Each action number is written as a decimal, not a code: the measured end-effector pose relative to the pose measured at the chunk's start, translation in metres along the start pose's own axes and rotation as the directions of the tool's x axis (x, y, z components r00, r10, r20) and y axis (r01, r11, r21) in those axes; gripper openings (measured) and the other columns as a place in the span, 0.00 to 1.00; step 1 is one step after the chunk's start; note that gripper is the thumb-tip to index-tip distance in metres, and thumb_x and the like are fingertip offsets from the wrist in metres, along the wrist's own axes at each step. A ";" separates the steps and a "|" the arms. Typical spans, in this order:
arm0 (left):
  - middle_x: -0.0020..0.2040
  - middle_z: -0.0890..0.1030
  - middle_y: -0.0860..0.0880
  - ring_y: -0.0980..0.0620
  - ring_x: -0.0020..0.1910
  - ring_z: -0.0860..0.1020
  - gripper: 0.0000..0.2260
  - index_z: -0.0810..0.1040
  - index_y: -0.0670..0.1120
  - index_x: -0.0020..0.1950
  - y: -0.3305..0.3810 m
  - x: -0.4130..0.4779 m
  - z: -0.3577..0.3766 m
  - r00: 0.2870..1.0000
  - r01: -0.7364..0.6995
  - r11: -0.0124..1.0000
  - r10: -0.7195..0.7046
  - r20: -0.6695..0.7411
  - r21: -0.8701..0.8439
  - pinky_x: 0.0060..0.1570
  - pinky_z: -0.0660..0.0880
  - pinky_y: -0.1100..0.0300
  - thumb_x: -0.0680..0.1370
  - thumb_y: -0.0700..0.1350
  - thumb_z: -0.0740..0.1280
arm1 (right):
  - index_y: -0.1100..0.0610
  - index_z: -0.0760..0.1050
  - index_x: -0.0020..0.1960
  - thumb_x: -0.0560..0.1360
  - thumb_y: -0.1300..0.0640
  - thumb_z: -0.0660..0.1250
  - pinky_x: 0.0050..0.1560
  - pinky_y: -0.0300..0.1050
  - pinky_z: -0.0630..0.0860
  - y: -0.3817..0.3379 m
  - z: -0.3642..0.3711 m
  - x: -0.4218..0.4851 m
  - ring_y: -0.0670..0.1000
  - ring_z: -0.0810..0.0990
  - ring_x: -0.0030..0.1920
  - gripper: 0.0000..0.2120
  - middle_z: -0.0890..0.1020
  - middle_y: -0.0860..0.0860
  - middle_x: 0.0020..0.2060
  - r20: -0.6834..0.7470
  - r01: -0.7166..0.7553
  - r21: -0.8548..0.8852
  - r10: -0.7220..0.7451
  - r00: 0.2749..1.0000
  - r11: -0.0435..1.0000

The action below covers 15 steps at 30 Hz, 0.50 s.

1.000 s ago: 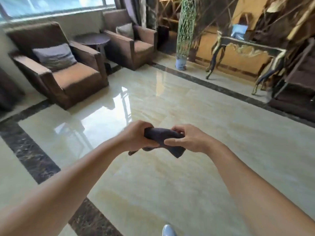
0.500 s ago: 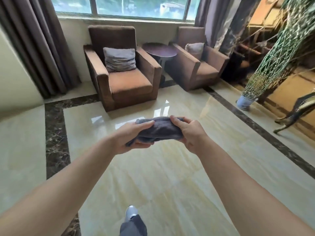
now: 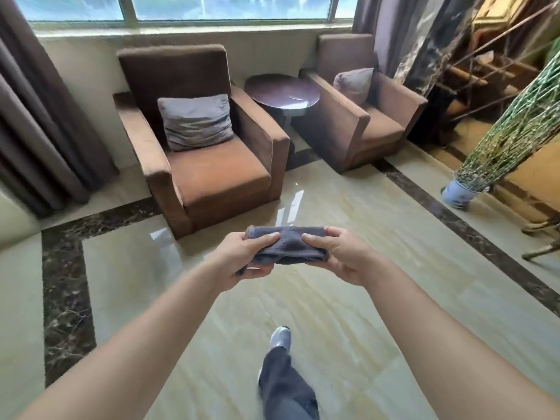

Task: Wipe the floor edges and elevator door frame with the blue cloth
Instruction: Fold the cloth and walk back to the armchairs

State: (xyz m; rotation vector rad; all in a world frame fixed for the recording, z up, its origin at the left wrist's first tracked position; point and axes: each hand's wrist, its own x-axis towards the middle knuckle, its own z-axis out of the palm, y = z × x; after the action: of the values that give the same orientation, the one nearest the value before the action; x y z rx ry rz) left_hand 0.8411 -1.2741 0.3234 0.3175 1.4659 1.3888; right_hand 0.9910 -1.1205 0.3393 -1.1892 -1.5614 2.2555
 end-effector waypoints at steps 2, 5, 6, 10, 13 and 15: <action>0.42 0.84 0.45 0.49 0.39 0.82 0.11 0.82 0.44 0.50 0.024 0.055 -0.008 1.000 0.014 1.000 -0.014 0.007 0.008 0.36 0.79 0.59 0.72 0.49 0.74 | 0.68 0.76 0.59 0.73 0.65 0.72 0.50 0.52 0.82 -0.025 -0.008 0.056 0.60 0.84 0.50 0.16 0.82 0.65 0.54 -0.047 0.019 -0.003 -0.019 0.999 1.000; 0.44 0.86 0.46 0.51 0.42 0.85 0.14 0.82 0.45 0.50 0.063 0.140 -0.019 0.999 0.045 0.999 -0.045 -0.006 0.026 0.37 0.79 0.59 0.69 0.50 0.77 | 0.69 0.77 0.57 0.74 0.65 0.70 0.50 0.53 0.82 -0.068 -0.021 0.143 0.60 0.84 0.48 0.13 0.83 0.65 0.53 -0.063 0.017 -0.047 -0.020 0.998 0.999; 0.44 0.86 0.46 0.51 0.41 0.85 0.15 0.83 0.45 0.49 0.084 0.172 -0.021 0.999 0.044 0.999 -0.044 -0.001 0.014 0.37 0.79 0.59 0.67 0.50 0.78 | 0.68 0.78 0.57 0.74 0.65 0.70 0.48 0.52 0.82 -0.091 -0.026 0.177 0.59 0.84 0.47 0.12 0.83 0.64 0.52 -0.057 0.022 -0.055 -0.026 0.998 0.998; 0.41 0.84 0.45 0.50 0.37 0.82 0.12 0.85 0.45 0.44 0.148 0.266 -0.035 0.998 0.046 0.999 -0.045 -0.035 0.010 0.37 0.78 0.57 0.65 0.49 0.79 | 0.65 0.78 0.55 0.74 0.65 0.71 0.47 0.54 0.83 -0.159 -0.026 0.265 0.57 0.83 0.42 0.10 0.84 0.60 0.47 -0.084 0.068 -0.073 -0.074 0.994 0.995; 0.39 0.84 0.45 0.51 0.35 0.81 0.11 0.86 0.47 0.42 0.205 0.355 -0.039 0.998 0.062 0.998 -0.062 -0.018 -0.003 0.39 0.78 0.57 0.63 0.50 0.79 | 0.64 0.78 0.51 0.74 0.66 0.70 0.54 0.61 0.79 -0.214 -0.042 0.346 0.58 0.82 0.43 0.06 0.83 0.60 0.44 -0.103 0.091 -0.040 -0.095 0.990 0.995; 0.40 0.84 0.44 0.50 0.36 0.81 0.10 0.85 0.45 0.44 0.230 0.411 -0.038 0.997 0.072 0.997 -0.072 -0.023 -0.005 0.39 0.79 0.57 0.66 0.47 0.78 | 0.64 0.79 0.51 0.74 0.67 0.70 0.53 0.61 0.79 -0.239 -0.055 0.392 0.58 0.82 0.42 0.06 0.83 0.61 0.44 -0.145 0.117 -0.053 -0.123 0.982 0.992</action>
State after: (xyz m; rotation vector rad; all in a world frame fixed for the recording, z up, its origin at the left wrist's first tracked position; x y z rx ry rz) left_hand 0.5362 -0.9138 0.3105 0.2437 1.4791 1.3418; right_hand 0.6928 -0.7672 0.3305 -1.2087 -1.5886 2.0190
